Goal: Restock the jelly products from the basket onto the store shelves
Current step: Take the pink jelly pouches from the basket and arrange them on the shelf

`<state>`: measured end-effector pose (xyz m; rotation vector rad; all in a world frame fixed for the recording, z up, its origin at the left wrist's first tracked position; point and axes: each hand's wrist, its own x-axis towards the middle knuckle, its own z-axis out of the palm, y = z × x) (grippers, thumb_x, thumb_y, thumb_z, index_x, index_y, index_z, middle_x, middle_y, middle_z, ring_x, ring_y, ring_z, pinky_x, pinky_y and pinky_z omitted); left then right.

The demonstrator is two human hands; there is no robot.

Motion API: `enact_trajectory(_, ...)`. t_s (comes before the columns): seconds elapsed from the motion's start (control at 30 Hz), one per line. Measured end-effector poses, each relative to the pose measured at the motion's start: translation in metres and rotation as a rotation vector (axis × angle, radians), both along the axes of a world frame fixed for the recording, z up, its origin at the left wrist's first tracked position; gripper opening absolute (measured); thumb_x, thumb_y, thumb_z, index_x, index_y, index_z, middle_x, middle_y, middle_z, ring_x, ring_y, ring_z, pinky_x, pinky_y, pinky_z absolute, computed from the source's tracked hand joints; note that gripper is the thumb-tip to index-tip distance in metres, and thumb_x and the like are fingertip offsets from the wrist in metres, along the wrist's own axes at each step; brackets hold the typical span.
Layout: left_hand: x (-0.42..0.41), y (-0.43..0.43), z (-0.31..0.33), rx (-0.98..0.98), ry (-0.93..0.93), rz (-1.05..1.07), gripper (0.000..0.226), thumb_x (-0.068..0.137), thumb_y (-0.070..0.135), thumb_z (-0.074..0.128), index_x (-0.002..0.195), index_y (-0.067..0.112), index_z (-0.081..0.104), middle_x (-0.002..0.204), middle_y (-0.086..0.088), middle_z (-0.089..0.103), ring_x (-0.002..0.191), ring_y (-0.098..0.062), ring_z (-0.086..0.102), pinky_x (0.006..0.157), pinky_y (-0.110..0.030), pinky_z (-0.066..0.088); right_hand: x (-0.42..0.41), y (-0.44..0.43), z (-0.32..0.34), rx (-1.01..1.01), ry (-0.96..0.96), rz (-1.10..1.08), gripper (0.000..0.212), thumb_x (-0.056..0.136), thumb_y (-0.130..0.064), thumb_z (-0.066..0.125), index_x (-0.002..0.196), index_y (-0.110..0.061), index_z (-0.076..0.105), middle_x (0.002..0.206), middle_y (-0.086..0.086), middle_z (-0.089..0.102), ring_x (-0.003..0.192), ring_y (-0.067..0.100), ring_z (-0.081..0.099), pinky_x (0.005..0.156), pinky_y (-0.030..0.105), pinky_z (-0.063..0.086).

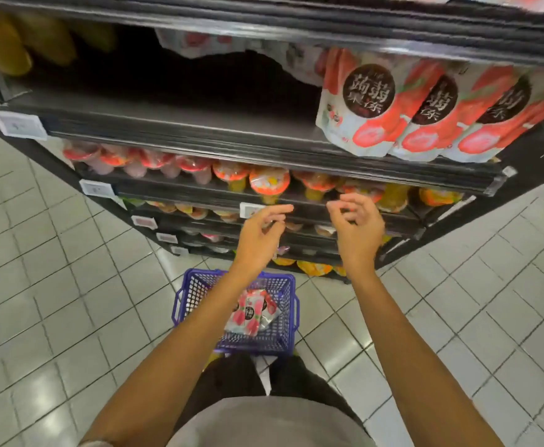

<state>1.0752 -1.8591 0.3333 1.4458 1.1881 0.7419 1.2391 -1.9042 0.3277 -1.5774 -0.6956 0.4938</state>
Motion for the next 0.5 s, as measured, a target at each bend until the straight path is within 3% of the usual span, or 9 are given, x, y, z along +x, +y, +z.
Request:
enact_trajectory(0.07,-0.029,-0.006,-0.027,-0.072,0.039,-0.006,0.028,0.096,-0.003,0.052,0.115,0.009,0.069,0.113,-0.007,0.069,0.092,-0.02,0.066,0.081,-0.042,0.056,-0.024,-0.009,-0.032,-0.117,0.061,0.031,0.018,0.08,-0.013,0.078,0.083,-0.027,0.068,0.077,-0.011,0.07,0.072,0.004,0.067,0.064,0.015,0.052)
enact_trajectory(0.1,-0.043,-0.009,-0.041,-0.097,0.07,-0.025,0.027,0.096,-0.004,0.052,0.113,0.008,0.069,0.111,-0.006,0.069,0.086,-0.016,0.064,0.08,-0.038,0.055,-0.037,-0.015,-0.049,-0.182,0.075,0.048,0.016,0.08,-0.01,0.078,0.082,-0.023,0.069,0.076,-0.012,0.069,0.071,-0.002,0.065,0.065,0.012,0.05)
enact_trajectory(0.17,-0.073,-0.012,-0.07,-0.143,0.171,-0.076,0.028,0.095,-0.005,0.053,0.112,0.01,0.068,0.114,-0.009,0.069,0.075,0.003,0.059,0.067,-0.018,0.052,-0.061,-0.029,-0.083,-0.281,0.057,0.106,0.006,0.08,-0.002,0.076,0.082,-0.003,0.071,0.078,-0.01,0.068,0.071,-0.009,0.063,0.066,0.006,0.046)
enact_trajectory(0.23,-0.101,-0.013,-0.103,-0.211,0.262,-0.13,0.032,0.093,-0.004,0.056,0.119,0.01,0.067,0.119,-0.011,0.067,0.07,0.012,0.058,0.059,-0.008,0.046,-0.084,-0.041,-0.117,-0.376,0.029,0.141,0.005,0.08,0.004,0.075,0.082,0.007,0.071,0.084,0.007,0.071,0.073,-0.006,0.063,0.071,0.009,0.047)
enact_trajectory(0.27,-0.113,-0.013,-0.121,-0.24,0.302,-0.163,0.033,0.092,-0.003,0.057,0.122,0.01,0.066,0.121,-0.01,0.066,0.076,0.01,0.06,0.064,-0.009,0.048,-0.095,-0.045,-0.134,-0.415,0.043,0.144,0.005,0.08,0.006,0.074,0.083,0.008,0.071,0.088,0.014,0.072,0.073,-0.002,0.063,0.072,0.012,0.048)
enact_trajectory(0.33,-0.138,-0.014,-0.157,-0.274,0.392,-0.215,0.032,0.093,0.002,0.058,0.123,0.008,0.065,0.122,-0.011,0.066,0.098,-0.013,0.065,0.087,-0.026,0.053,-0.117,-0.055,-0.167,-0.474,0.08,0.139,0.006,0.08,0.009,0.073,0.085,0.009,0.07,0.09,0.018,0.071,0.069,0.004,0.063,0.071,0.012,0.05)
enact_trajectory(0.4,-0.16,-0.017,-0.196,-0.307,0.415,-0.194,0.029,0.093,0.003,0.06,0.121,0.005,0.066,0.119,-0.013,0.066,0.107,-0.028,0.063,0.095,-0.037,0.051,-0.136,-0.063,-0.2,-0.519,0.088,0.132,0.007,0.08,0.011,0.072,0.087,0.012,0.069,0.09,0.017,0.069,0.07,-0.001,0.063,0.068,0.008,0.049)
enact_trajectory(0.5,-0.192,-0.021,-0.26,-0.386,0.397,-0.11,0.023,0.089,-0.007,0.059,0.11,-0.002,0.067,0.111,-0.008,0.066,0.097,-0.021,0.063,0.084,-0.015,0.049,-0.161,-0.071,-0.259,-0.577,0.164,0.102,0.01,0.08,0.016,0.068,0.091,0.016,0.066,0.086,0.013,0.067,0.073,-0.002,0.065,0.071,0.021,0.053)
